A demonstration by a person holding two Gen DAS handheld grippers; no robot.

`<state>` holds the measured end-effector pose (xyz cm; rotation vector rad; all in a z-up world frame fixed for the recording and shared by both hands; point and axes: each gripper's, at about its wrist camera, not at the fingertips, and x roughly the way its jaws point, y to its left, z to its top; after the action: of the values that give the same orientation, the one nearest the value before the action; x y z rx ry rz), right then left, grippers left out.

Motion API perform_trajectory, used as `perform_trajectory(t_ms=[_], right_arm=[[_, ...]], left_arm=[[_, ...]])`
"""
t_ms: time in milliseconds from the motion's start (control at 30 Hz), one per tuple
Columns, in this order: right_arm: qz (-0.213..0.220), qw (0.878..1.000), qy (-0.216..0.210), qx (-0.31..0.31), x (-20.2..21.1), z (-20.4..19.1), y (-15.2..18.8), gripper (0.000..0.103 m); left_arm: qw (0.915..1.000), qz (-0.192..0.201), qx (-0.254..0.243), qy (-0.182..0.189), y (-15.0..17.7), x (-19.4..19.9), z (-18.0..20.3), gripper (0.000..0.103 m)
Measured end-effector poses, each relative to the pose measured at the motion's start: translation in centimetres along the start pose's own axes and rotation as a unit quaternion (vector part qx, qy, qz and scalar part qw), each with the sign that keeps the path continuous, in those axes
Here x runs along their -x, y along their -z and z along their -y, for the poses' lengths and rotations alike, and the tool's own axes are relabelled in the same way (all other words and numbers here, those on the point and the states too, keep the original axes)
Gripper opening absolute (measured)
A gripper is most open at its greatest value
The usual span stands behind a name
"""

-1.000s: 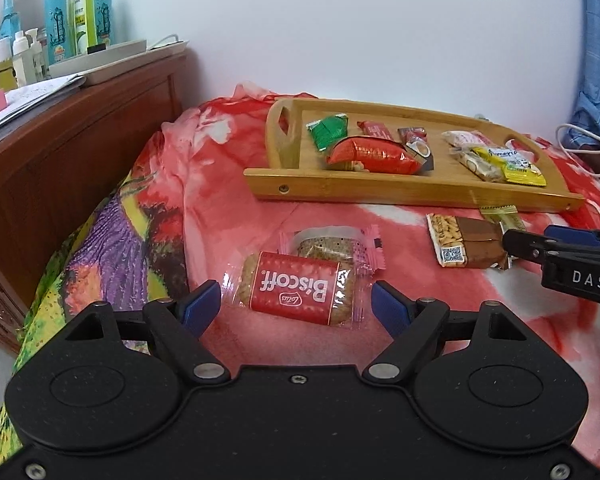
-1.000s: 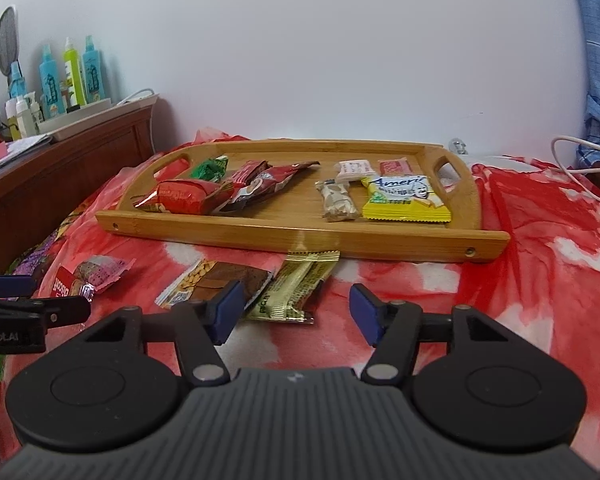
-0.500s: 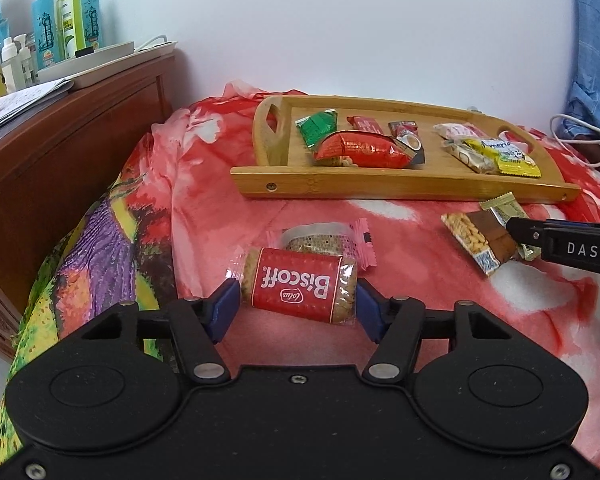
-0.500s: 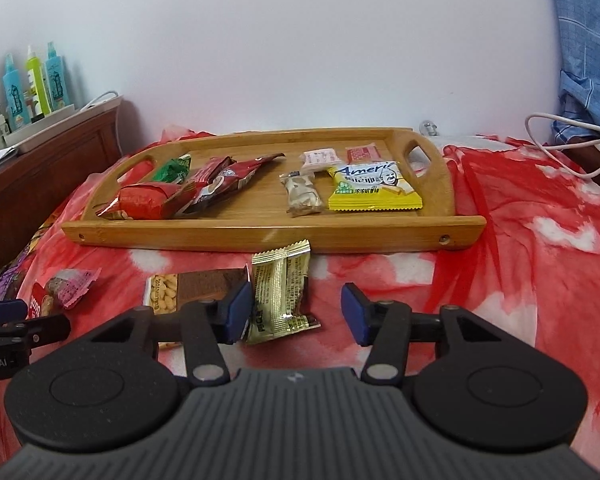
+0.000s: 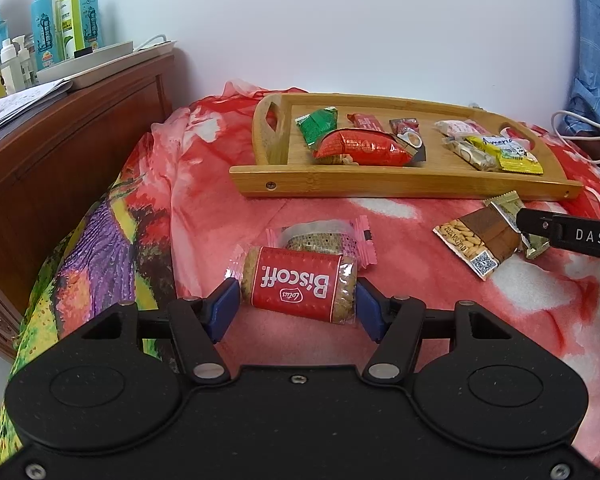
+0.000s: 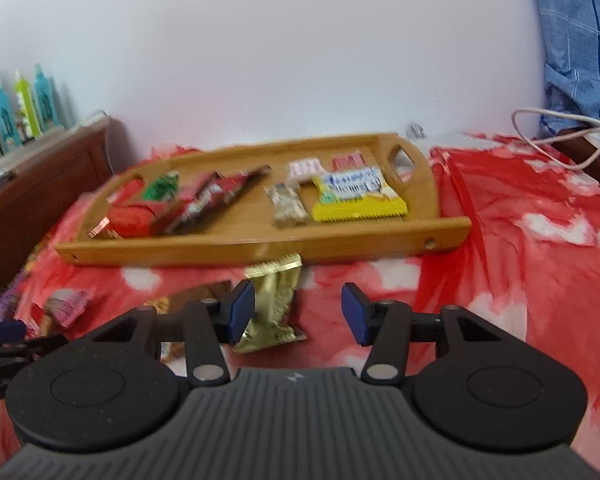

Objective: Organize snacks
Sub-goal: 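Grasp the Biscoff pack with the left gripper while the right gripper reaches the gold bar, then lift the Biscoff pack with the left gripper while the right gripper grasps the gold bar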

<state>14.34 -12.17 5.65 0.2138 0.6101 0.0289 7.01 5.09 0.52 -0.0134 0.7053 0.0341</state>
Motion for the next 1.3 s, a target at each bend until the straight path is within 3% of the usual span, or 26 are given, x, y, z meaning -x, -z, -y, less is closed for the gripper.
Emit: perform_trajectory(t_ms=[33, 333, 433, 500, 567, 700, 800, 900, 1000, 1300], right_arm=[[0.001, 1.0, 0.0, 0.001, 0.0, 0.0, 0.1, 0.068], [0.004, 0.997, -0.007, 0.077, 0.1, -2.4, 1.1, 0.066], [0.005, 0.997, -0.016, 0.081, 0.1, -2.7, 1.2, 0.065], [0.006, 0.996, -0.017, 0.083, 0.1, -2.8, 1.2, 0.057], [0.007, 0.996, -0.015, 0.085, 0.1, -2.8, 1.2, 0.042], [0.007, 0.997, -0.016, 0.073, 0.3, -2.6, 1.0, 0.041], [0.011, 0.998, -0.018, 0.063, 0.7, -2.4, 0.7, 0.041], [0.019, 0.998, -0.019, 0.052, 1.3, -2.0, 0.3, 0.042], [0.021, 0.999, -0.022, 0.037, 1.6, -1.6, 0.0, 0.042], [0.019, 1.0, -0.02, 0.005, 1.6, -0.7, -0.3, 0.043]], left_arm=[[1.0, 0.0, 0.001, -0.001, 0.0, 0.0, 0.0, 0.061], [1.0, 0.001, 0.0, -0.007, 0.0, -0.1, 0.2, 0.062], [0.9999, 0.008, -0.002, -0.006, 0.1, 0.2, 0.2, 0.054], [0.9997, 0.017, -0.013, -0.008, 0.2, 0.5, 0.4, 0.037], [0.9994, 0.02, -0.029, -0.008, 0.3, 0.8, 0.7, 0.031], [0.9993, 0.02, -0.03, -0.008, 0.4, 1.1, 0.9, 0.029], [0.9994, 0.028, -0.018, -0.012, 0.3, 1.6, 0.7, 0.03], [0.9988, 0.042, -0.012, -0.023, 0.1, 1.9, 0.4, 0.051], [0.9986, 0.042, 0.007, -0.033, -0.2, 1.7, -0.2, 0.057], [0.9919, 0.014, 0.123, -0.027, -1.3, -0.3, -2.7, 0.054]])
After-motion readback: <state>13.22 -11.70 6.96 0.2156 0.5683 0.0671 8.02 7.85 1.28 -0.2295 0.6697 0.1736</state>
